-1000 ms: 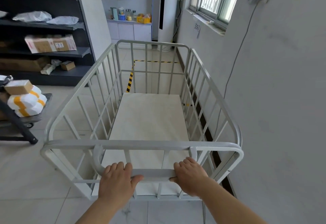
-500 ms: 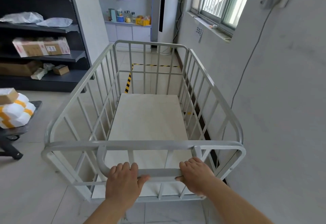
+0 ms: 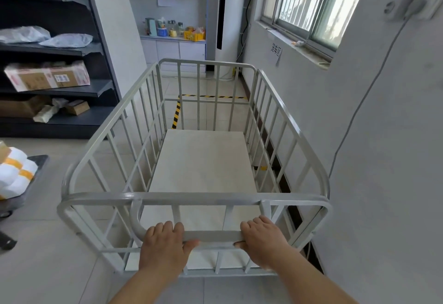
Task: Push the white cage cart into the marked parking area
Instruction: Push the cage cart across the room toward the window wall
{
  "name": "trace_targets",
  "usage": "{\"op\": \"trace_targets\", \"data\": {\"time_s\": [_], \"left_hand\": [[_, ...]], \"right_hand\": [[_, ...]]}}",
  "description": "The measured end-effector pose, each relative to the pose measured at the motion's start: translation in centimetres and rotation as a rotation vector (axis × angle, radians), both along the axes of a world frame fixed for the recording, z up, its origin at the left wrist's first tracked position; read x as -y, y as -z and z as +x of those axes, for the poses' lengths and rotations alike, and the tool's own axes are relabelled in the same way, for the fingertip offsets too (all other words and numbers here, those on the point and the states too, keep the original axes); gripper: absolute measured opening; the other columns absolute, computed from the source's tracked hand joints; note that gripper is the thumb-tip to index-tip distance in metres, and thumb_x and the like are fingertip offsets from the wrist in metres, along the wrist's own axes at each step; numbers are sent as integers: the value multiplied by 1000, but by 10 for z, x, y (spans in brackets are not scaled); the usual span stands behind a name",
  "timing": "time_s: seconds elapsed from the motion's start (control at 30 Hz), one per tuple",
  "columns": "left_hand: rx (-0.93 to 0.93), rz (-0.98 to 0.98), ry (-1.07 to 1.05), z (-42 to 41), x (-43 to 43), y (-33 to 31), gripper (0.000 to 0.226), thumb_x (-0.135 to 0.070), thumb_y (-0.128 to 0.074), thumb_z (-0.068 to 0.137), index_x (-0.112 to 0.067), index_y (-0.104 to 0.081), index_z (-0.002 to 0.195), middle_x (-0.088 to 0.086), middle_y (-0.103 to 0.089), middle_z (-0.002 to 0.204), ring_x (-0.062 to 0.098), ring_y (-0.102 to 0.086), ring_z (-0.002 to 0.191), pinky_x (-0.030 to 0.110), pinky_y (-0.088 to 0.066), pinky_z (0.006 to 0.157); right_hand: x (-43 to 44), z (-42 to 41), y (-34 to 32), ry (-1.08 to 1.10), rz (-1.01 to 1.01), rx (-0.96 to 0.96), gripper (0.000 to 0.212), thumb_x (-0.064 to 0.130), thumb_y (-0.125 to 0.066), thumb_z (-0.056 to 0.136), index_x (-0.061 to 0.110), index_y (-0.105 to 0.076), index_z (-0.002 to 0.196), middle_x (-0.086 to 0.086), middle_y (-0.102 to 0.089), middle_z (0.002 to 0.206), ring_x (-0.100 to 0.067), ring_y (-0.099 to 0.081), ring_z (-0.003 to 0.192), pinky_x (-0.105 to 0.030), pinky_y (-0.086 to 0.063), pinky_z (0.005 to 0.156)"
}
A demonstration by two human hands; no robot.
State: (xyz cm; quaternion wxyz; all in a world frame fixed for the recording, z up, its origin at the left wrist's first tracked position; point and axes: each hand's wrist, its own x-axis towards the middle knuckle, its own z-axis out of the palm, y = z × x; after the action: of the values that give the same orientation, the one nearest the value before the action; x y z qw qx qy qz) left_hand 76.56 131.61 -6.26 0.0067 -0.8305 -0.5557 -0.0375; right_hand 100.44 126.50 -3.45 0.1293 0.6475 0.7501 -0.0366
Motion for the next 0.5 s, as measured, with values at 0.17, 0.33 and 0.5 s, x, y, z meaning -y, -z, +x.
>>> {"op": "trace_targets", "data": {"time_s": [0.17, 0.33, 0.5], "left_hand": [[-33, -157, 3, -3, -46, -5, 80, -68, 2, 87, -19, -56, 62, -1, -51, 56, 20, -51, 53, 36, -46, 56], [-20, -67, -16, 3, -97, -12, 125, -71, 47, 42, -24, -49, 105, -5, -54, 104, 17, -49, 100, 31, -32, 91], [-12, -127, -23, 4, -146, -13, 115, -79, 35, 55, -21, -54, 98, -2, -57, 96, 21, -53, 94, 35, -36, 87]], "right_hand": [[-46, 0, 4, 6, 20, -28, 41, 50, -32, 96, 13, -47, 104, -9, -59, 103, -28, -50, 96, -39, -32, 101], [-90, 0, 1, -2, 29, -52, 44, 50, -32, 97, 10, -48, 108, -10, -58, 106, -29, -49, 100, -38, -29, 103], [-140, 3, 1, 9, 24, -77, 44, 50, -33, 96, 10, -47, 107, -11, -57, 107, -30, -49, 102, -39, -28, 103]]}}
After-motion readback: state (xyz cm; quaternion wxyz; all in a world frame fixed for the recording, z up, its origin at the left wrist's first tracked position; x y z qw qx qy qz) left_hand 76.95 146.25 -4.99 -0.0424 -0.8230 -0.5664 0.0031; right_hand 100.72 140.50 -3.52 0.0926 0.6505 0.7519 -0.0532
